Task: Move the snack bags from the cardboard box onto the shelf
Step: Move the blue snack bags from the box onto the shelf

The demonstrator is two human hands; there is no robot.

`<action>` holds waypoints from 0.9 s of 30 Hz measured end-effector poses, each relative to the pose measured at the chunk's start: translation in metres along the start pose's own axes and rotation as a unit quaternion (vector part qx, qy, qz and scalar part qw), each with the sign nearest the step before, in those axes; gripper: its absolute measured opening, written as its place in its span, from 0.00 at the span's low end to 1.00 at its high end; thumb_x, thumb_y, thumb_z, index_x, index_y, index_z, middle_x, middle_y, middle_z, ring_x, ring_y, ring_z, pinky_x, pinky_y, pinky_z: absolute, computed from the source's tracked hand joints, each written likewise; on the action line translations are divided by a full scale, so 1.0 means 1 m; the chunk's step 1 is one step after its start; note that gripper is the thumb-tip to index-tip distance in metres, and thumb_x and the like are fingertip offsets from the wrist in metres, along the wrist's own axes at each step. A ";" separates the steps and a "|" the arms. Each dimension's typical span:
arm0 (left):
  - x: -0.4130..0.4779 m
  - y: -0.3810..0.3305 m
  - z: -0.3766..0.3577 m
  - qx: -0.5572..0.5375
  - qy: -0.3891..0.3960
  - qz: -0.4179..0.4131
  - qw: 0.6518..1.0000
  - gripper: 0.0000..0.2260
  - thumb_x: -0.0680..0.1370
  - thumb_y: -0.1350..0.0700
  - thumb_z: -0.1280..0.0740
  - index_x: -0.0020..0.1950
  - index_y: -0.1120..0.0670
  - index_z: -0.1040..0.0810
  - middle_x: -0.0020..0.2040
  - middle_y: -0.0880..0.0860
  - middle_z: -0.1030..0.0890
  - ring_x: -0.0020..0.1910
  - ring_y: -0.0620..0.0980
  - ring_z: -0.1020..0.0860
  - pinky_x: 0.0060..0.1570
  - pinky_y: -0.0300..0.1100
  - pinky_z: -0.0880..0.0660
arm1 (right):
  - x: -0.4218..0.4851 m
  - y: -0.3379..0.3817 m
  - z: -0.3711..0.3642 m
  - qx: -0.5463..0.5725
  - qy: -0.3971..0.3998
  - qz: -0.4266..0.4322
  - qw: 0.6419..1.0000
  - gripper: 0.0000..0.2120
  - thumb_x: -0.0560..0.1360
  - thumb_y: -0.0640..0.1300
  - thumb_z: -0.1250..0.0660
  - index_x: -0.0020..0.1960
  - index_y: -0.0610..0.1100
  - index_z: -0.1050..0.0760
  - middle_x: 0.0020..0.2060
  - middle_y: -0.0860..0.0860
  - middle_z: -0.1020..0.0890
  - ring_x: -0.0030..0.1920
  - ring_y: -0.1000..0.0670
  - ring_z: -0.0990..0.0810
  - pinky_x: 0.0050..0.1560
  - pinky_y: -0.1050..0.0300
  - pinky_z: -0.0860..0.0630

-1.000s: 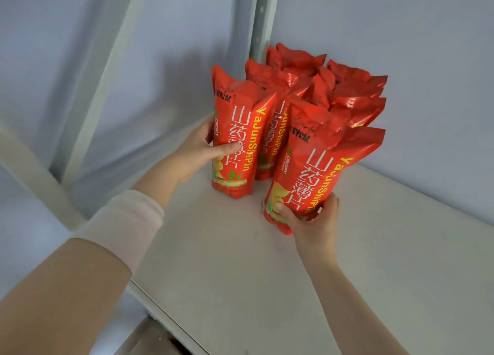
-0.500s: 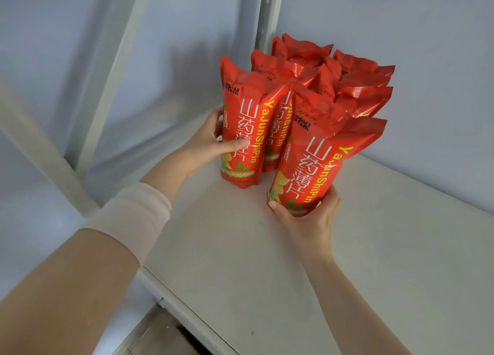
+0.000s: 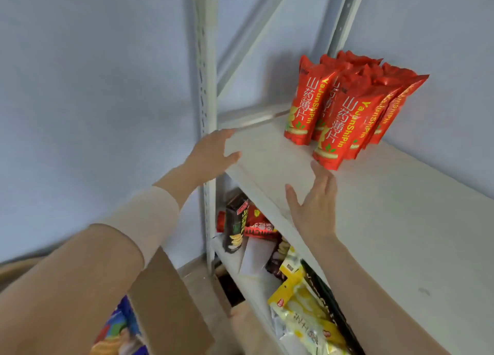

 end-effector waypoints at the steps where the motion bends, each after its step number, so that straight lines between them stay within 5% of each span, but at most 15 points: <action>1: -0.033 0.007 0.011 0.077 -0.003 0.006 0.997 0.26 0.79 0.49 0.38 0.75 0.53 0.40 0.72 0.53 0.34 0.71 0.54 0.36 0.69 0.47 0.41 | -0.017 0.015 -0.003 -0.020 0.039 0.034 0.998 0.28 0.74 0.43 0.32 0.70 0.36 0.38 0.66 0.39 0.32 0.68 0.40 0.35 0.68 0.47 0.37; 4: -0.128 0.033 0.033 0.249 0.035 0.034 0.967 0.26 0.79 0.48 0.41 0.75 0.53 0.43 0.73 0.55 0.36 0.72 0.55 0.39 0.69 0.49 0.44 | -0.072 0.061 -0.021 -0.084 0.160 0.131 0.975 0.27 0.76 0.48 0.37 0.72 0.41 0.40 0.69 0.44 0.34 0.70 0.44 0.39 0.69 0.51 0.40; 10: -0.296 0.110 0.068 0.376 0.112 0.155 0.907 0.24 0.79 0.50 0.41 0.73 0.55 0.39 0.70 0.56 0.34 0.70 0.56 0.37 0.69 0.49 0.44 | -0.187 0.129 -0.091 -0.173 0.364 0.251 0.880 0.30 0.79 0.52 0.43 0.76 0.42 0.50 0.75 0.45 0.44 0.76 0.45 0.49 0.73 0.51 0.49; 17: -0.465 0.216 0.082 0.381 0.181 0.314 0.851 0.25 0.79 0.49 0.41 0.74 0.55 0.40 0.71 0.58 0.35 0.72 0.59 0.40 0.71 0.53 0.44 | -0.318 0.174 -0.185 -0.247 0.497 0.328 0.764 0.30 0.80 0.51 0.45 0.76 0.43 0.53 0.76 0.46 0.47 0.76 0.45 0.52 0.74 0.49 0.51; 27: -0.625 0.333 0.035 0.170 0.202 0.535 0.803 0.30 0.78 0.46 0.39 0.75 0.55 0.46 0.72 0.57 0.37 0.72 0.58 0.40 0.69 0.52 0.41 | -0.460 0.171 -0.290 -0.312 0.634 0.290 0.646 0.30 0.80 0.53 0.46 0.76 0.42 0.52 0.75 0.46 0.44 0.76 0.45 0.49 0.74 0.49 0.46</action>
Point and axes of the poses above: each hand's wrist, its own x-axis towards the middle knuckle, its own z-axis out of the back of the hand, y = z × x, the point moved 3 cm from there along x, towards the middle knuckle
